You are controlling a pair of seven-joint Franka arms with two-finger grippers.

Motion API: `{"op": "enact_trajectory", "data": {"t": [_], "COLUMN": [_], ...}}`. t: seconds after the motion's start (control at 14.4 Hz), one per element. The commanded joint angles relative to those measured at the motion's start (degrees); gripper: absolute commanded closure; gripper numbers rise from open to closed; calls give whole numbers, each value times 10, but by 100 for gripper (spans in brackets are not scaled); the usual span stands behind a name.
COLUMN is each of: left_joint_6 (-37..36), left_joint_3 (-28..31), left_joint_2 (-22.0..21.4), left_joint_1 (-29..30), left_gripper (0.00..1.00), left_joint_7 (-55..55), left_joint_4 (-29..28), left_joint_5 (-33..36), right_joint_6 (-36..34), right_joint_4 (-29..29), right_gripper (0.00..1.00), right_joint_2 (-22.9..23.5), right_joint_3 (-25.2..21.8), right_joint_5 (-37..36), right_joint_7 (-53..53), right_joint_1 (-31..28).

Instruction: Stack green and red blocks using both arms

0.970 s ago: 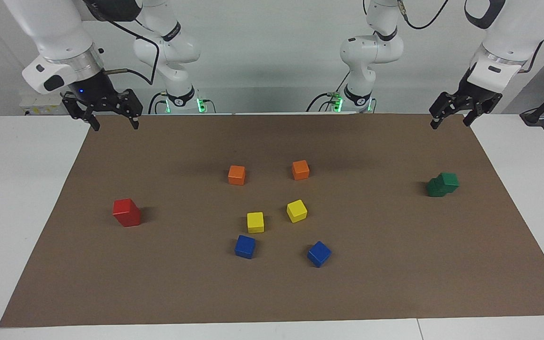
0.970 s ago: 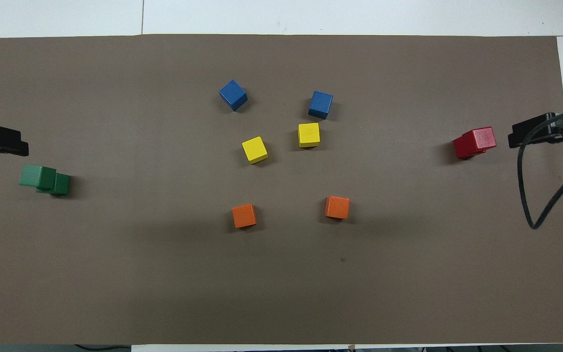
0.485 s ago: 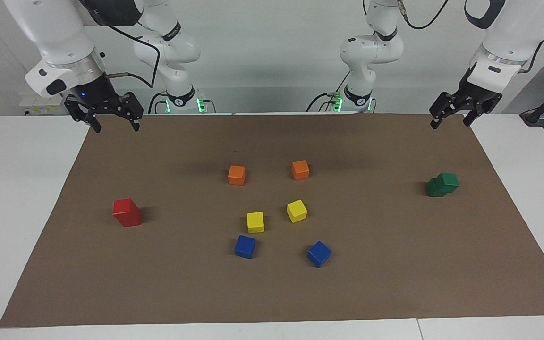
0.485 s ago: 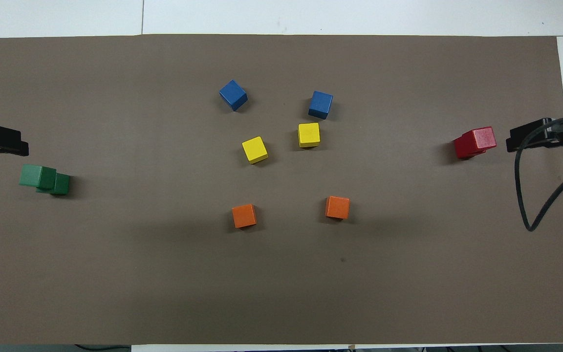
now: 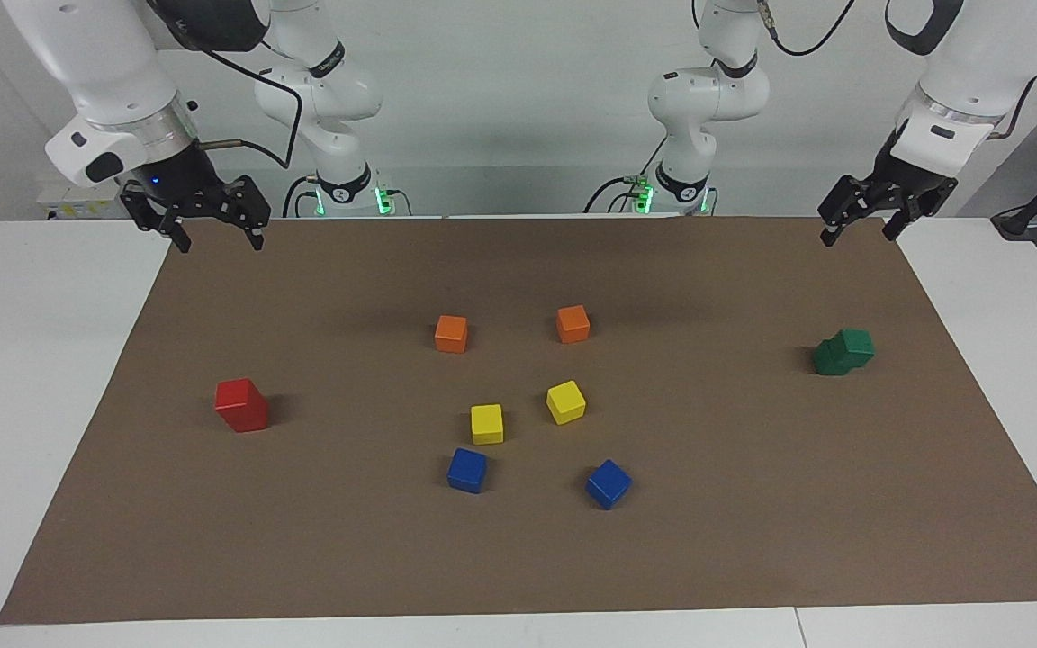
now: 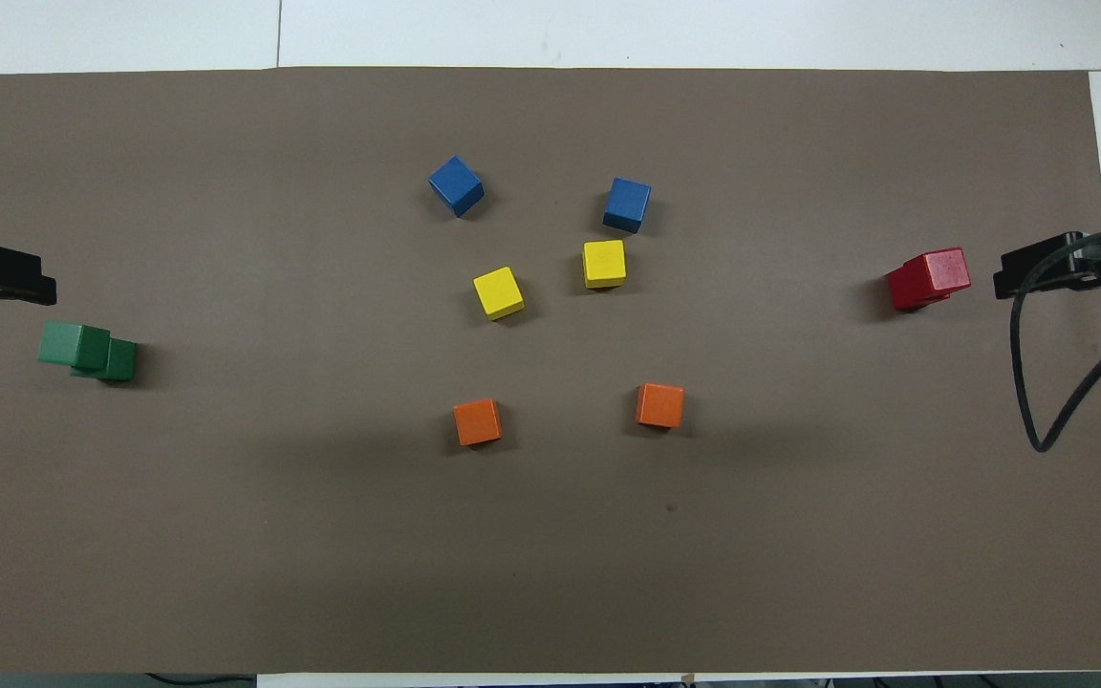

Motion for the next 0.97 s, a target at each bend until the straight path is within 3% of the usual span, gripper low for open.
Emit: {"op": "enact_trajectory", "data": {"t": [0.0, 0.9], "left_joint_6": [-1, -1], "left_joint_3": [-6, -6], "left_joint_2": [4, 4], "left_joint_1": [5, 5], "left_gripper": [0, 0], "left_joint_7": [0, 0], "left_joint_4": [7, 7], "left_joint_5": [4, 4], "right_joint_6": [4, 0], "right_joint_4": [-22, -30], "right_gripper": [0, 0], "right_joint_2": [-19, -23], "right_joint_3": [0, -2], "right_joint_5": [-8, -16], "right_joint_7": [7, 9], "right_joint_1": [-4, -5]}}
